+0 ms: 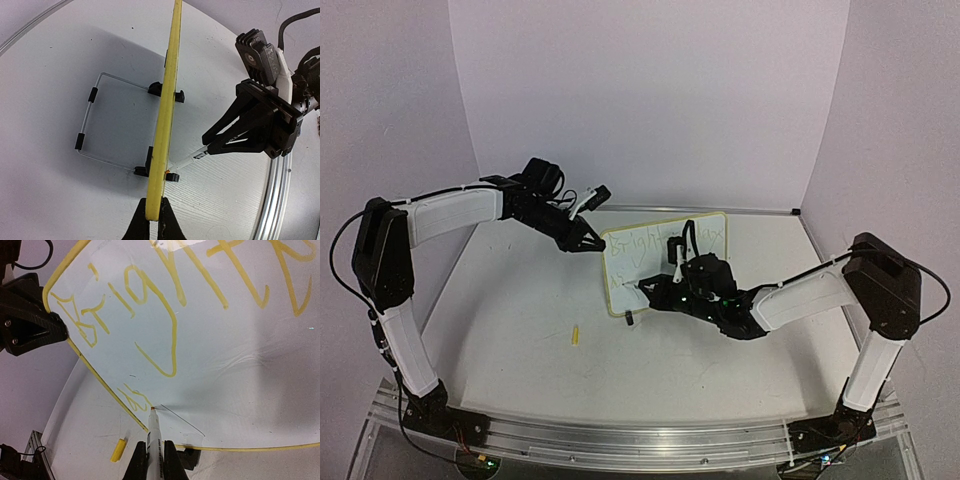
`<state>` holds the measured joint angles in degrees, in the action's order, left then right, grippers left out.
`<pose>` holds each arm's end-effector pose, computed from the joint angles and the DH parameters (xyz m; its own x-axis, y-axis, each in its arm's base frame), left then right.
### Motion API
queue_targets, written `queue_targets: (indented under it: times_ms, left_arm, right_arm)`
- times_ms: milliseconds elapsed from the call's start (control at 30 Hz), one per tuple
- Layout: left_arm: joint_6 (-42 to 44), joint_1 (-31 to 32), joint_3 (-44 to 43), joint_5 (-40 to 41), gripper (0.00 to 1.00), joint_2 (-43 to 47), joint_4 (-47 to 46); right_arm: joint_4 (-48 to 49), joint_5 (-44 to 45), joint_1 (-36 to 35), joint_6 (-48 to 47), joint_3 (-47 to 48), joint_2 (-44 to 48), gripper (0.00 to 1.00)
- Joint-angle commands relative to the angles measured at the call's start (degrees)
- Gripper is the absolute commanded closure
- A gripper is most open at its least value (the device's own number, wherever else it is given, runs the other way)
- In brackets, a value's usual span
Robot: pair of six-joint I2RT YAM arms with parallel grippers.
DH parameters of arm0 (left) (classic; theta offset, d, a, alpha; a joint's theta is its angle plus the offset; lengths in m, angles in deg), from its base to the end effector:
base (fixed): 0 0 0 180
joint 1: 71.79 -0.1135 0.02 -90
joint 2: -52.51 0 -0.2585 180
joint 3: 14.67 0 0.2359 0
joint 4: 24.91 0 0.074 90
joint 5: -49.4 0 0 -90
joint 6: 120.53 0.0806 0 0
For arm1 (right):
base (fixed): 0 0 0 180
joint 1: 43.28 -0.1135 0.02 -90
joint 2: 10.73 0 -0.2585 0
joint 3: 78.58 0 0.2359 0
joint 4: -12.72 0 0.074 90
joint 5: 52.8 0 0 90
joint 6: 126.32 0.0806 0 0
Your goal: Write a sentence on the whiteboard
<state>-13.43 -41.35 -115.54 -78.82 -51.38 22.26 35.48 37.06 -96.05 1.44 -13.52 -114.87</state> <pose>0.3244 -0.2485 0.2465 -0.4156 0.5121 -0.7517 0.9016 0.3412 -0.2660 0.2507 0.3303 0.1720 -0.6228 0.1925 -0.7583 -0.5265 0.6138 0.5882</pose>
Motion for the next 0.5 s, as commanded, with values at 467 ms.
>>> queue_targets:
  times_ms: [467]
  left_arm:
    - [1.73, 0.33, -0.19, 0.94, 1.00, 2.11, -0.52]
  right_arm:
    - [3.56, 5.59, 0.57, 0.69, -0.73, 3.57, 1.00]
